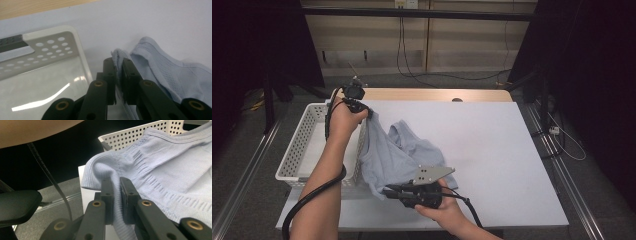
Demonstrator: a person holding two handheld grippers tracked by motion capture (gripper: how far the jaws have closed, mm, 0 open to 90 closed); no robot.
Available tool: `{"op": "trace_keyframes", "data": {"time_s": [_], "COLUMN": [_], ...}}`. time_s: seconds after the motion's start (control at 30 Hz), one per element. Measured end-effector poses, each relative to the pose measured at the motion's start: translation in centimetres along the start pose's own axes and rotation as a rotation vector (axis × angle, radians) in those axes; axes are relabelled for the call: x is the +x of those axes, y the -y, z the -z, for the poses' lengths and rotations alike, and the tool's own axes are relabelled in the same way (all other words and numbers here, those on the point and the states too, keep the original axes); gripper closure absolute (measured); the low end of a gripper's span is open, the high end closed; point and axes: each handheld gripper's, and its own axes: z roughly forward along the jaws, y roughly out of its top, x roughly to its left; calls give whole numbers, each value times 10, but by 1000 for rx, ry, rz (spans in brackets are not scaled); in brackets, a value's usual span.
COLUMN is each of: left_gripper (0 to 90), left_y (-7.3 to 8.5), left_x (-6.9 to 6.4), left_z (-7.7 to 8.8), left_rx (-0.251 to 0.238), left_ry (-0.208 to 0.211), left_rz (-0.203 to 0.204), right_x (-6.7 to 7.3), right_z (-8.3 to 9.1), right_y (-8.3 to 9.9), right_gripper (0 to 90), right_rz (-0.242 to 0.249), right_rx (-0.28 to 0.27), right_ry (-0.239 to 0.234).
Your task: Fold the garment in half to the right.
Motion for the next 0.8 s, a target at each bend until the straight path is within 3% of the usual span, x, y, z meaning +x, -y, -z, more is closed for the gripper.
{"op": "trace_keyframes", "data": {"time_s": [0.67, 0.8], "left_gripper": [826, 824], "left_y": [-16, -21], "left_x": [-20, -27], "left_z": [-24, -28], "left_rx": [-3, -6], "left_ry": [26, 30], "left_rz": [-26, -47], "right_x": [-8, -11], "right_z": [30, 37], "right_y": [2, 3], "right_gripper": [835, 835], "right_rz": [-20, -28], "right_rx": [-46, -57], "right_ry": [113, 138]}}
